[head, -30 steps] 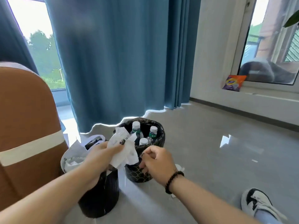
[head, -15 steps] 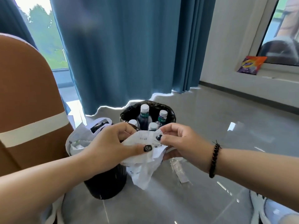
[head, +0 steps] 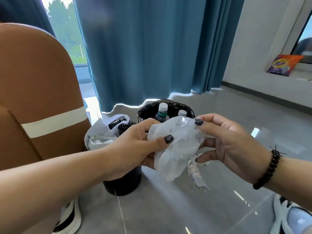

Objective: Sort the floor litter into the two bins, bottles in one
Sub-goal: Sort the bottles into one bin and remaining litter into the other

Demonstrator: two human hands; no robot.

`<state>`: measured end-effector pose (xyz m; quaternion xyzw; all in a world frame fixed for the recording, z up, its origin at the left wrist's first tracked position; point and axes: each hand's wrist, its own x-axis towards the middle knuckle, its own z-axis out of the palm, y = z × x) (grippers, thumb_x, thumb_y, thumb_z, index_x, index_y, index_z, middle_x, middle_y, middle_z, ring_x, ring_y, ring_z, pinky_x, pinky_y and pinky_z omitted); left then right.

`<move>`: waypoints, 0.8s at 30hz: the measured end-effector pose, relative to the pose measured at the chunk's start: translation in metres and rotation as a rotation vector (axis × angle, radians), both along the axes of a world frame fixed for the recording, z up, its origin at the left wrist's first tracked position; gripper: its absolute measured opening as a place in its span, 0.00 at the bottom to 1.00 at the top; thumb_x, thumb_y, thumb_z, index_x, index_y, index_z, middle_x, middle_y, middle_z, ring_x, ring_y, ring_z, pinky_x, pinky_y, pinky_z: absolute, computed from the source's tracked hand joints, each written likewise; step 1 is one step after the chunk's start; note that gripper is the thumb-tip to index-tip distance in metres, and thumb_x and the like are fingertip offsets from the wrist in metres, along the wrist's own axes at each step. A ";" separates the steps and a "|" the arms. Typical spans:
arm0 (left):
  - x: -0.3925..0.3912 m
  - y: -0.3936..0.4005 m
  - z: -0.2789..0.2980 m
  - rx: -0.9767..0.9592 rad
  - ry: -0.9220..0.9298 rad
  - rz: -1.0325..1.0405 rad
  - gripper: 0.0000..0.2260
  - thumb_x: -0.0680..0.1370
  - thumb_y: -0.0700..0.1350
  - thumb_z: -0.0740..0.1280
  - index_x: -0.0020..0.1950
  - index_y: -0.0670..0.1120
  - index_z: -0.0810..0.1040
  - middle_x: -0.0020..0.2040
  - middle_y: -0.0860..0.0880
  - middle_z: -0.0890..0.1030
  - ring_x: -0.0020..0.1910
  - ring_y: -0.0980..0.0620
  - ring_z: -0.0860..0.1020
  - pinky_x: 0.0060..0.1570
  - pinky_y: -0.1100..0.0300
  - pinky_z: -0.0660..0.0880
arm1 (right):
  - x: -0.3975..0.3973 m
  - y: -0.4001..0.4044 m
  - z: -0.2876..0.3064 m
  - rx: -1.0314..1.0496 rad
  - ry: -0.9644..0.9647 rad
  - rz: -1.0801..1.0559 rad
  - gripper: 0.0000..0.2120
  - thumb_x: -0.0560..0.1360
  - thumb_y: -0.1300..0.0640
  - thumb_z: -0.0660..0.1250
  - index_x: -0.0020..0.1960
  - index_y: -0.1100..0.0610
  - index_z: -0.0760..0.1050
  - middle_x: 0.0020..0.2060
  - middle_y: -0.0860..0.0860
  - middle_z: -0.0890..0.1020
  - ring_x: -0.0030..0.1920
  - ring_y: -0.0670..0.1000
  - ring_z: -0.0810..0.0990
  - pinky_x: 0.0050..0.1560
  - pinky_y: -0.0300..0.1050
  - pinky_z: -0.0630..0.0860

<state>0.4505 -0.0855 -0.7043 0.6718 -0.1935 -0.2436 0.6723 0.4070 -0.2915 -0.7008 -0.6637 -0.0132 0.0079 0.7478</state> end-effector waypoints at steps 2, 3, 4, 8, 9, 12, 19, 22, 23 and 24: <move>-0.002 -0.003 0.001 0.028 -0.076 0.021 0.18 0.68 0.46 0.70 0.55 0.43 0.75 0.42 0.43 0.83 0.36 0.49 0.82 0.30 0.60 0.79 | -0.002 -0.002 0.001 0.002 0.010 0.108 0.33 0.53 0.40 0.79 0.52 0.57 0.77 0.43 0.58 0.82 0.34 0.56 0.81 0.29 0.47 0.79; -0.002 -0.005 0.001 0.057 -0.120 0.035 0.16 0.69 0.45 0.70 0.55 0.43 0.75 0.42 0.42 0.84 0.36 0.49 0.82 0.30 0.60 0.79 | -0.003 -0.001 0.001 0.002 0.010 0.138 0.36 0.52 0.38 0.80 0.53 0.56 0.78 0.43 0.58 0.82 0.36 0.56 0.82 0.30 0.47 0.79; -0.001 -0.007 0.000 0.096 -0.184 0.055 0.14 0.71 0.44 0.70 0.55 0.43 0.75 0.43 0.41 0.84 0.37 0.48 0.82 0.30 0.60 0.79 | -0.003 -0.001 0.003 -0.009 0.002 0.146 0.36 0.52 0.38 0.80 0.53 0.56 0.78 0.44 0.58 0.83 0.37 0.56 0.82 0.30 0.47 0.80; 0.005 -0.010 -0.008 0.207 -0.351 0.151 0.05 0.77 0.44 0.68 0.52 0.46 0.77 0.44 0.42 0.83 0.38 0.47 0.82 0.33 0.57 0.79 | -0.005 0.004 0.007 -0.141 -0.051 0.049 0.17 0.64 0.58 0.78 0.51 0.56 0.78 0.44 0.58 0.83 0.38 0.54 0.83 0.31 0.49 0.82; 0.005 -0.011 -0.010 0.189 -0.302 0.158 0.05 0.78 0.46 0.67 0.51 0.47 0.76 0.44 0.40 0.83 0.37 0.47 0.81 0.32 0.56 0.79 | -0.006 0.005 0.006 -0.182 -0.067 0.018 0.15 0.66 0.65 0.75 0.50 0.56 0.78 0.43 0.57 0.83 0.37 0.56 0.83 0.33 0.52 0.82; 0.001 -0.014 -0.015 0.145 -0.017 0.111 0.16 0.73 0.56 0.64 0.53 0.47 0.77 0.39 0.43 0.82 0.34 0.46 0.81 0.30 0.54 0.79 | -0.005 0.004 -0.001 -0.227 -0.097 -0.059 0.14 0.68 0.73 0.70 0.48 0.57 0.78 0.40 0.57 0.83 0.34 0.57 0.82 0.33 0.55 0.82; 0.007 -0.012 -0.023 0.055 0.394 0.042 0.30 0.68 0.61 0.62 0.56 0.38 0.79 0.45 0.37 0.80 0.34 0.43 0.81 0.29 0.57 0.78 | 0.005 -0.011 -0.031 -0.380 -0.313 -0.060 0.15 0.69 0.75 0.68 0.37 0.54 0.78 0.37 0.54 0.83 0.31 0.52 0.82 0.30 0.45 0.79; 0.007 -0.011 -0.019 -0.026 0.421 0.038 0.29 0.70 0.60 0.62 0.57 0.37 0.78 0.45 0.35 0.81 0.34 0.43 0.82 0.27 0.57 0.79 | 0.009 -0.016 -0.040 -0.765 -0.820 -0.043 0.13 0.67 0.73 0.71 0.38 0.55 0.80 0.40 0.52 0.79 0.37 0.47 0.79 0.37 0.36 0.74; 0.008 -0.010 -0.018 -0.030 0.384 0.043 0.26 0.70 0.58 0.64 0.56 0.38 0.78 0.47 0.34 0.81 0.35 0.43 0.81 0.28 0.57 0.79 | 0.011 -0.017 -0.043 -0.879 -0.936 -0.022 0.11 0.67 0.72 0.72 0.38 0.57 0.80 0.42 0.51 0.78 0.37 0.47 0.78 0.37 0.36 0.73; 0.009 -0.009 -0.018 -0.027 0.338 0.053 0.23 0.69 0.54 0.66 0.55 0.38 0.79 0.48 0.34 0.81 0.36 0.43 0.81 0.28 0.57 0.79 | 0.012 -0.017 -0.044 -0.949 -0.996 -0.003 0.09 0.68 0.72 0.72 0.40 0.59 0.80 0.43 0.51 0.77 0.35 0.48 0.77 0.36 0.37 0.73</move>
